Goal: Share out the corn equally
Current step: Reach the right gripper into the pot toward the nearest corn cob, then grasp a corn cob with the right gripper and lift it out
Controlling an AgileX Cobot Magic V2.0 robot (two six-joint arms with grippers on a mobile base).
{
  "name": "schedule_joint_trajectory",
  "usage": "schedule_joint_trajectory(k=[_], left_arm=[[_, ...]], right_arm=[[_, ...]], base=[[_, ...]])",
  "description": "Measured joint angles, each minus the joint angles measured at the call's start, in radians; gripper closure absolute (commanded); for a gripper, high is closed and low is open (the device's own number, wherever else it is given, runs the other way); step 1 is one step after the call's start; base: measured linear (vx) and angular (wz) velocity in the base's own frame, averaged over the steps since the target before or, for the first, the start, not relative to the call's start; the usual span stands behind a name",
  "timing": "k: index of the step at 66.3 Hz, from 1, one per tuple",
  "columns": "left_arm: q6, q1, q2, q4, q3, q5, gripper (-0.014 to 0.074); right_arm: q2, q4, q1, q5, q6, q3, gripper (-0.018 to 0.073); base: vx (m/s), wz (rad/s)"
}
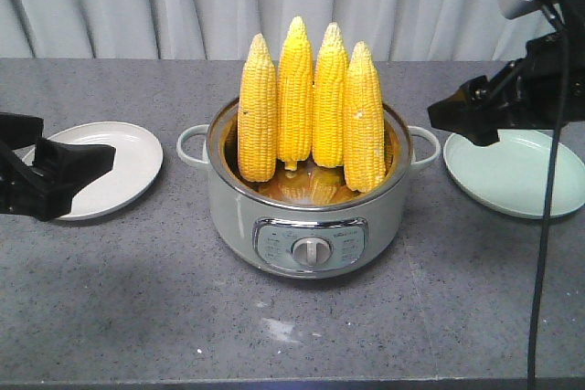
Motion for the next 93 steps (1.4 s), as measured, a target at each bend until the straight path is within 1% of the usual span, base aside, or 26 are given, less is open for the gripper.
schedule_joint_trajectory(k=[11,19,24,35,50,58,66,71,77,82,93], left_arm=[[0.0,0.0,0.0,0.0,0.0,0.0,0.001],[0.001,0.0,0.0,0.0,0.0,0.0,0.001],[0.001,0.0,0.0,0.0,0.0,0.0,0.001],[0.001,0.0,0.0,0.0,0.0,0.0,0.001],[0.001,0.0,0.0,0.0,0.0,0.0,0.001],[0.001,0.0,0.0,0.0,0.0,0.0,0.001],[0.001,0.0,0.0,0.0,0.0,0.0,0.001],[0.001,0.0,0.0,0.0,0.0,0.0,0.001],[0.001,0.0,0.0,0.0,0.0,0.0,0.001],[0.001,0.0,0.0,0.0,0.0,0.0,0.001],[0.001,0.0,0.0,0.0,0.0,0.0,0.001]], right_arm=[[0.133,0.116,0.0,0.0,-0.137,-0.093,-0.0034],[0.218,0.189,0.0,0.022,-0.192,-0.168,-0.0034],[0.274,0.225,0.0,0.051,-0.21,-0.22,-0.0034],[0.377,0.264,0.003,0.079,-0.228,-0.309,-0.0034],[0.485,0.264,0.067,0.078,-0.25,-0.397,-0.0022],[0.509,0.262,0.079,0.064,-0.25,-0.407,0.0032],[0.513,0.25,0.079,0.042,-0.25,-0.408,0.0136],[0.513,0.247,0.079,0.043,-0.25,-0.409,0.0218],[0.513,0.247,0.079,0.044,-0.253,-0.409,0.0285],[0.513,0.247,0.079,0.047,-0.253,-0.409,0.0309],[0.498,0.242,0.079,0.08,-0.253,-0.41,0.031]], base=[[0.0,0.0],[0.0,0.0],[0.0,0.0],[0.0,0.0],[0.0,0.0],[0.0,0.0],[0.0,0.0],[0.0,0.0],[0.0,0.0],[0.0,0.0],[0.0,0.0]])
